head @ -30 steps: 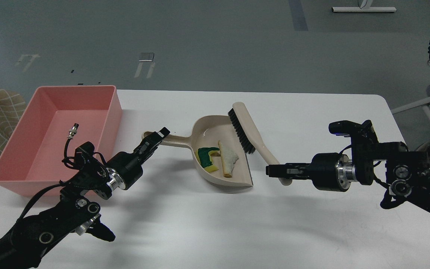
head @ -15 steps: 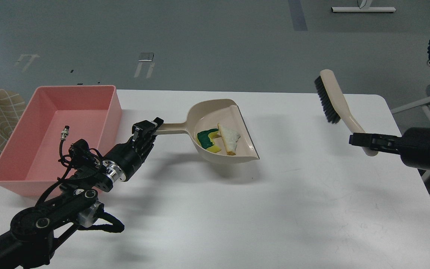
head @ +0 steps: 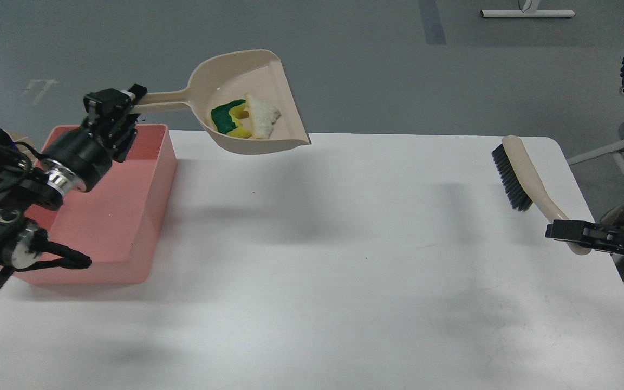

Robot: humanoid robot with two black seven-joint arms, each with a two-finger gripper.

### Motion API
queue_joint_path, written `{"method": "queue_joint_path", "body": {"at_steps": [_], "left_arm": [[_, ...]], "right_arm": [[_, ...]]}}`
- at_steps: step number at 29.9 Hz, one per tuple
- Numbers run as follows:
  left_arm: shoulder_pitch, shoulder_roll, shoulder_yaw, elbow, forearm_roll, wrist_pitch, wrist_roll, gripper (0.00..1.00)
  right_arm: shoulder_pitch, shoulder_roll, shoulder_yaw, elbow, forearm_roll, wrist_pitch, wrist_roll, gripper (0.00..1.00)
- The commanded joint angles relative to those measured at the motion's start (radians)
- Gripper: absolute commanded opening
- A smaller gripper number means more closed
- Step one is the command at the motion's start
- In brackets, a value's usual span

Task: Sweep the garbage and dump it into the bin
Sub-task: 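Lift the dustpan with the left gripper and tip it over the pink bin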

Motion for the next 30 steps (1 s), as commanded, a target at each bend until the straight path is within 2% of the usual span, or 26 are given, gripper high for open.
{"method": "queue_joint_path", "body": {"at_steps": [1, 4, 8, 12, 20, 24, 28, 30], "left_arm": [[0.055, 0.117, -0.067, -0.002, -0.057, -0.047, -0.008, 0.00], [0.136, 0.220, -0.123, -0.002, -0.111, -0.077, -0.016, 0.00], [0.224, 0.291, -0.173, 0.001, -0.129, -0.080, -0.029, 0.00], [0.322, 0.383, -0.200, 0.027, -0.128, -0.078, -0.097, 0.00], [0.357, 0.479, -0.198, 0.121, -0.107, -0.072, -0.177, 0.00], [0.379, 0.503, -0.193, 0.181, 0.008, -0.064, -0.252, 0.00], [0.390, 0.504, -0.193, 0.208, 0.140, -0.029, -0.256, 0.00], [0.390, 0.507, -0.190, 0.208, 0.261, 0.047, -0.256, 0.00]], "right_arm": [[0.000, 0.003, 0.000, 0.000, 0.000, 0.000, 0.000, 0.00], [0.000, 0.003, -0.002, 0.000, 0.001, 0.000, 0.000, 0.00], [-0.002, 0.006, 0.000, 0.002, 0.001, 0.000, 0.000, 0.00], [-0.003, 0.006, 0.000, 0.002, 0.001, 0.000, 0.003, 0.00], [-0.005, 0.006, 0.003, 0.006, 0.001, 0.000, 0.006, 0.00], [-0.005, 0.006, 0.005, 0.011, 0.001, 0.000, 0.008, 0.00], [-0.003, 0.006, 0.003, 0.011, 0.001, 0.000, 0.009, 0.00], [-0.005, 0.007, 0.003, 0.011, 0.001, 0.000, 0.012, 0.00]]}}
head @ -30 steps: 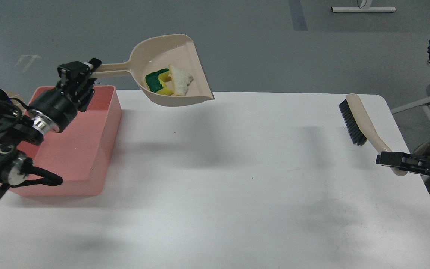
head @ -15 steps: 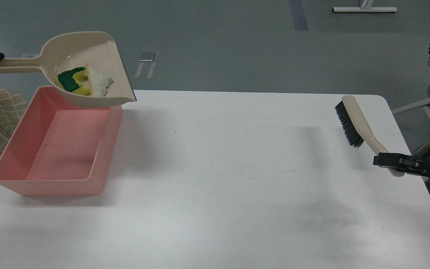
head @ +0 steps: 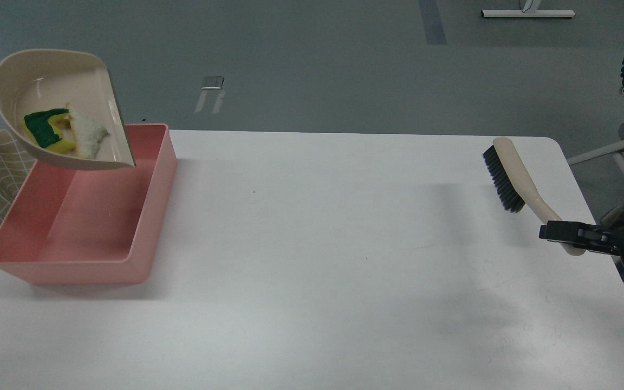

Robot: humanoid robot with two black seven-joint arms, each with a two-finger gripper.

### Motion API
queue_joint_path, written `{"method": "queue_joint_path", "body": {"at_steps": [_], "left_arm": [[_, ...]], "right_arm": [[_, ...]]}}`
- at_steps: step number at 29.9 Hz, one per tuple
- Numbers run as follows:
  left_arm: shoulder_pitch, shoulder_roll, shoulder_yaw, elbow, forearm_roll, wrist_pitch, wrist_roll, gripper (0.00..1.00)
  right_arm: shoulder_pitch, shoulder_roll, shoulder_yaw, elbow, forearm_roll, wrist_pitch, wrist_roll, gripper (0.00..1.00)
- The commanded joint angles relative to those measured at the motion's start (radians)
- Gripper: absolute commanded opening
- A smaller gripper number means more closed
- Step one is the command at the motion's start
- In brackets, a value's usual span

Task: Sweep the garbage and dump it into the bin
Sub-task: 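Lift the dustpan with the left gripper and tip it over the pink bin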

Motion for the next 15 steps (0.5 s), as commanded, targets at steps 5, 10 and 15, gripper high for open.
{"method": "queue_joint_path", "body": {"at_steps": [5, 10, 15], "left_arm": [[0.003, 0.006, 0.009, 0.004, 0.367, 0.231, -0.002, 0.00], [0.002, 0.015, 0.009, 0.004, 0.515, 0.319, -0.002, 0.00], [-0.009, 0.053, 0.002, 0.003, 0.529, 0.354, -0.002, 0.00]], "right_arm": [[0.000, 0.008, 0.002, 0.000, 0.000, 0.000, 0.006, 0.00], [-0.001, 0.009, 0.002, 0.000, 0.000, 0.000, 0.008, 0.00], [0.000, 0.018, 0.008, 0.000, 0.000, 0.000, 0.006, 0.00]]}}
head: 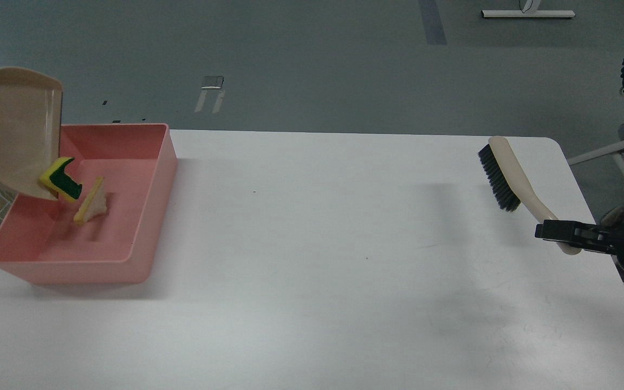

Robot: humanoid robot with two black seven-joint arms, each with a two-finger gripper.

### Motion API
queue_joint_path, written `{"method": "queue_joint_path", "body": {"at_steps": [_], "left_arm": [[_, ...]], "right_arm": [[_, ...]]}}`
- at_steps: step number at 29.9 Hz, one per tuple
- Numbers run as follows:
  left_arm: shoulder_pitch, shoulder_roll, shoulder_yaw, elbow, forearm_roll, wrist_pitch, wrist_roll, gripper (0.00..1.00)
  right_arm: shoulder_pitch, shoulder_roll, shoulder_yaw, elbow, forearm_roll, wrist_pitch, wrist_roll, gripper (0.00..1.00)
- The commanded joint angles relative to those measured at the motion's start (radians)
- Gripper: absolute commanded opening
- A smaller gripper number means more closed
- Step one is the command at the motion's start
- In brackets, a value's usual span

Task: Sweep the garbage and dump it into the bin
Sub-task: 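Lift the dustpan with the left gripper and tip it over the pink bin, then lower the empty dustpan back onto the table with the left gripper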

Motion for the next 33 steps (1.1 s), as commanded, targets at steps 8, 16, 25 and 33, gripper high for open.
{"method": "queue_joint_path", "body": {"at_steps": [8, 16, 25, 33], "left_arm": [[-0.142, 0.079, -0.017, -0.025, -0.168, 0.001, 0.000, 0.00], [-0.339, 0.026, -0.018, -0.207, -0.432, -0.272, 0.014, 0.00], [-0.390, -0.447, 0.029, -0.432, -0.487, -0.292, 0.342, 0.00], [-0.406, -0.774, 0.273, -0.380, -0.357, -0.246, 0.391, 0.00]], "right_arm": [[0.000, 0.002, 0.010, -0.003, 0.000, 0.000, 0.001, 0.00], [0.000, -0.001, 0.013, -0.013, 0.000, 0.000, 0.012, 0.00], [0.000, -0.014, 0.013, -0.019, 0.000, 0.000, 0.016, 0.00], [0.000, -0.019, 0.012, -0.038, -0.002, 0.000, 0.023, 0.00]]}}
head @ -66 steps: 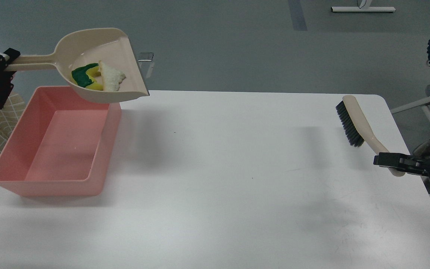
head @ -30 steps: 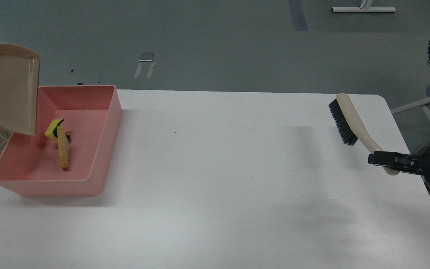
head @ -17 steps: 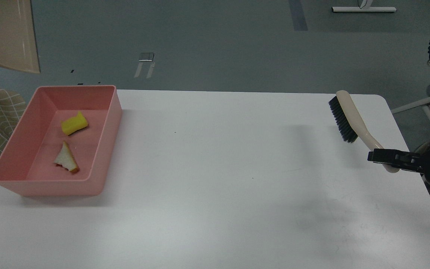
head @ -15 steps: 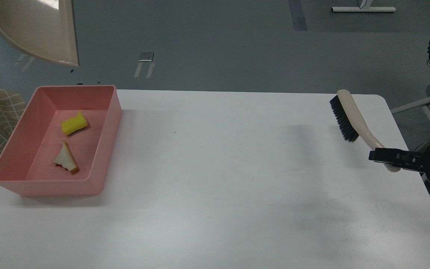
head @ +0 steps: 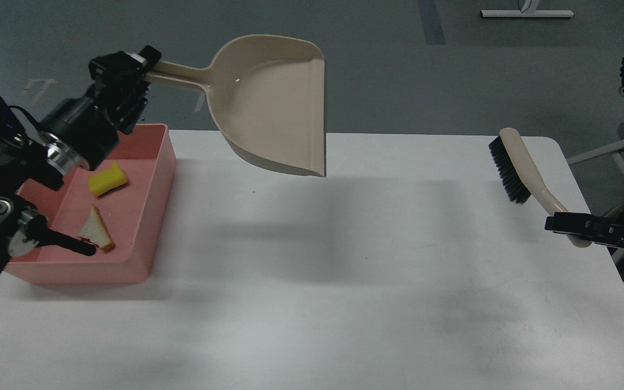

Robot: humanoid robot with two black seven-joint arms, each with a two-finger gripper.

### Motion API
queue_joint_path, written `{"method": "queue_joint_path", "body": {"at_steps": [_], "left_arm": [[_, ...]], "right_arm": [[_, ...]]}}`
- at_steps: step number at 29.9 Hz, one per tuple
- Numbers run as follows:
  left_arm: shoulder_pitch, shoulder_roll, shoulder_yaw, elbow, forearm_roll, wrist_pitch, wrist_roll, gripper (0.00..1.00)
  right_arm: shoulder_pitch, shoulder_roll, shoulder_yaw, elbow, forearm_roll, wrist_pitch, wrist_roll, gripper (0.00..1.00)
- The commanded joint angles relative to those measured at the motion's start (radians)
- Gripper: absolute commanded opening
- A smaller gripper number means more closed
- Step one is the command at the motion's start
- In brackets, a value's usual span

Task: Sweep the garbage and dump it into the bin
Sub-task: 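Lower the empty dustpan back onto the table with the left gripper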

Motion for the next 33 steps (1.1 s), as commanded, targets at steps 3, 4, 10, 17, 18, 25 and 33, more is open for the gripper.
{"method": "queue_joint_path", "body": {"at_steps": [3, 4, 10, 17, 18, 25, 33], "left_arm": [[-0.002, -0.146, 0.125, 0.068, 0.101, 0.036, 0.003, 0.00], [-0.002, -0.160, 0.133, 0.079, 0.113, 0.036, 0.003, 0.00], [-0.004, -0.284, 0.182, 0.215, 0.279, 0.048, -0.002, 0.00], [-0.031, -0.355, 0.197, 0.338, 0.351, 0.086, -0.002, 0.00], [-0.034, -0.355, 0.204, 0.338, 0.351, 0.088, -0.002, 0.00], [-0.034, -0.359, 0.219, 0.348, 0.351, 0.102, -0.008, 0.00], [-0.030, -0.359, 0.231, 0.371, 0.351, 0.102, -0.014, 0.32]], "right_arm": [[0.000, 0.000, -0.001, -0.004, 0.000, 0.000, 0.000, 0.00], [0.000, 0.000, -0.001, -0.005, 0.000, 0.000, 0.000, 0.00], [-0.002, 0.000, -0.003, -0.004, 0.000, 0.000, 0.001, 0.00], [-0.002, 0.000, -0.004, -0.004, 0.000, 0.000, 0.000, 0.00], [-0.002, 0.000, -0.004, -0.004, 0.000, 0.000, 0.000, 0.00], [-0.002, 0.006, -0.007, 0.002, 0.000, 0.000, 0.000, 0.00], [-0.002, 0.014, -0.010, 0.001, 0.000, 0.000, 0.000, 0.00]]}}
